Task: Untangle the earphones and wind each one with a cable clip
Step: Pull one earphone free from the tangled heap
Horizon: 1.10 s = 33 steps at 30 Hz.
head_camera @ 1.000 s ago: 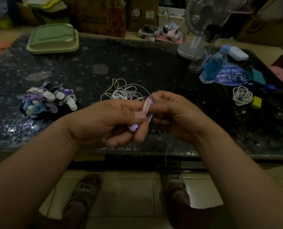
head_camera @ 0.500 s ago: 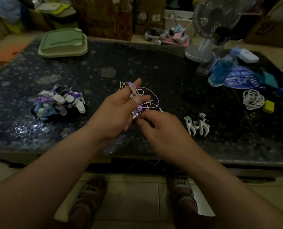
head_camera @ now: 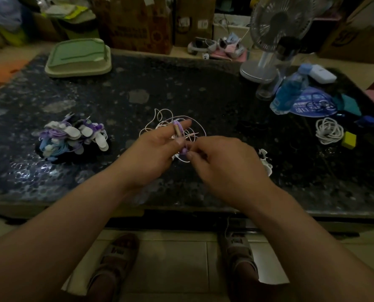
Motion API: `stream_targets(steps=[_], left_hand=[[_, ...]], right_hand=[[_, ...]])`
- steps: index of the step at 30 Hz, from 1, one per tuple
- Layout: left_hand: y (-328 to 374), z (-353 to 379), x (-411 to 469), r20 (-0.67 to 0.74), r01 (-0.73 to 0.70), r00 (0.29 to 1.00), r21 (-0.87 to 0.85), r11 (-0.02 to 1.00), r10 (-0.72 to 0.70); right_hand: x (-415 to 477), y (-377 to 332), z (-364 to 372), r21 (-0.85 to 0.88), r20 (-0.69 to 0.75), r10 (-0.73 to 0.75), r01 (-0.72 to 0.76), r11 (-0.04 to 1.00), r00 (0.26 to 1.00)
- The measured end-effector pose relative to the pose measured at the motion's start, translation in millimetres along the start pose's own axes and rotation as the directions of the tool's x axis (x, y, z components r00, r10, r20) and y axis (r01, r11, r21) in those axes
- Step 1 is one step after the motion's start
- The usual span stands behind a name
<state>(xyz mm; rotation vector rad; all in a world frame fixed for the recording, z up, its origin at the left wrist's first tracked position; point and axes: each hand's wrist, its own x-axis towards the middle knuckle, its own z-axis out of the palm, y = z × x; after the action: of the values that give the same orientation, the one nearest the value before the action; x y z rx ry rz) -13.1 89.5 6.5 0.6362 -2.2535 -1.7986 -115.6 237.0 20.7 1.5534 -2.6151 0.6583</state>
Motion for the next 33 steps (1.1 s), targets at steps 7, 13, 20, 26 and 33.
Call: stream_targets(steps=[7, 13, 20, 26, 33], left_hand=[[1.5, 2.6, -8.3, 0.301, -0.108, 0.949, 0.052, 0.993, 0.088], [-0.5, 5.2, -7.0, 0.362, -0.161, 0.931, 0.284, 0.945, 0.050], [2.0, 6.7, -9.4, 0.463, -0.129, 0.883, 0.384, 0.914, -0.070], [15.8, -0.6, -14.3, 0.567, -0.035, 0.822, -0.026, 0.999, 0.043], [14.4, 1.4, -4.3, 0.265, 0.085, 0.961, -0.535, 0.841, 0.072]], right_hand=[[8.3, 27.0, -10.1, 0.358, 0.122, 0.114, -0.151, 0.921, 0.986], [6.4, 34.0, -18.5, 0.372, 0.145, 0.049, -0.101, 0.923, 0.988], [7.6, 41.8, -13.0, 0.472, 0.212, -0.006, -0.098, 0.876, 0.977], [8.9, 49.0, -18.0, 0.825, 0.464, 0.003, -0.433, 0.363, 0.886], [12.8, 36.6, 23.5, 0.689, 0.447, 0.190, -0.472, 0.549, 0.874]])
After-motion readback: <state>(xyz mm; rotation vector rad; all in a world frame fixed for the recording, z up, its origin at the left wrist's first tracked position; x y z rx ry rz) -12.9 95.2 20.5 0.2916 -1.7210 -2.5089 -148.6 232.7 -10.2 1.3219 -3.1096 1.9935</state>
